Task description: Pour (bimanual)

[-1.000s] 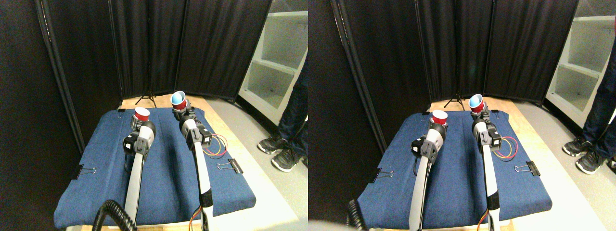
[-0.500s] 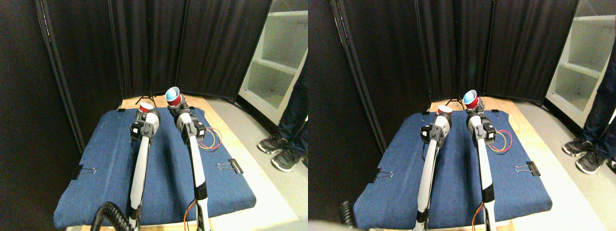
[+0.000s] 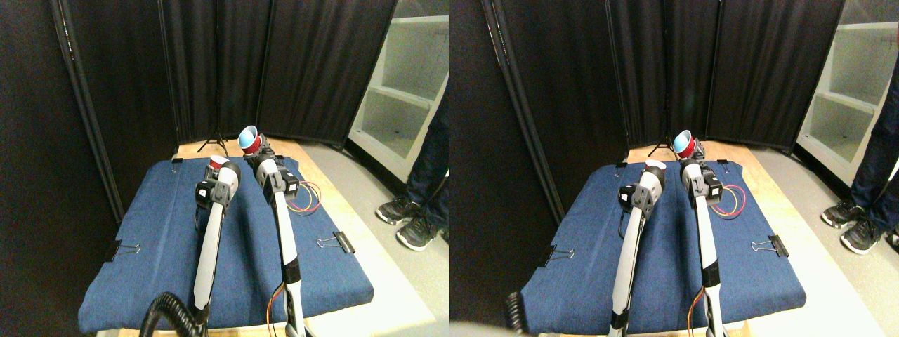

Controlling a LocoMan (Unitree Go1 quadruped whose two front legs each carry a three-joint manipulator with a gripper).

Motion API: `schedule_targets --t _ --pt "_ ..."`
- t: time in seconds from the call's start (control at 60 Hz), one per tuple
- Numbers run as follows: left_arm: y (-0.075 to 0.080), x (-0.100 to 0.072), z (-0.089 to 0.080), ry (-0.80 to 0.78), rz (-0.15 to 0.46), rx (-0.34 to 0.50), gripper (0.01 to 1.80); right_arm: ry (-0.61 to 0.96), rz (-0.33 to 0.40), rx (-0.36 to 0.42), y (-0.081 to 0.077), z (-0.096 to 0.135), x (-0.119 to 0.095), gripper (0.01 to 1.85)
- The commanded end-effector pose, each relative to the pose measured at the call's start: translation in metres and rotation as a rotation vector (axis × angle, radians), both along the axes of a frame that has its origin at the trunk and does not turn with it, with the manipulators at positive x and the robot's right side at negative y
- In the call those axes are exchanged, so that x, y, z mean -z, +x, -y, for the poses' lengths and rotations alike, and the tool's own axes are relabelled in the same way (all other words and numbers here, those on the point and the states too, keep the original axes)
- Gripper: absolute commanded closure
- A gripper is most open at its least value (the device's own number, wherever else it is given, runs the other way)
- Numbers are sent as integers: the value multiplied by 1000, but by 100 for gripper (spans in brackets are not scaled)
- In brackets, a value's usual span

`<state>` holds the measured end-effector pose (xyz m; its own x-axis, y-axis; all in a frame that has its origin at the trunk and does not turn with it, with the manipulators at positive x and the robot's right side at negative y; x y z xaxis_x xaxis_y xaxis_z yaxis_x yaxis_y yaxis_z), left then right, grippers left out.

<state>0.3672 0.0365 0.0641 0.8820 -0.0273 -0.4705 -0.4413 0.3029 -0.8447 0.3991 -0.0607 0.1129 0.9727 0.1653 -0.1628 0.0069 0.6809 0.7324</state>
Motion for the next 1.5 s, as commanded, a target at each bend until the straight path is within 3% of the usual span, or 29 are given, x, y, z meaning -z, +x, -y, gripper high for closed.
schedule_targets --t 0.017,0.55,1.5 --pt "-2 -5 4 -12 26 1 148 -11 19 -11 2 -2 -2 153" --pt "1 -3 5 -4 13 -7 148 -175 39 -80 -10 -11 -5 153" --pt "-5 -9 14 -33 -2 13 148 -327 54 -92 -2 -24 -9 153"
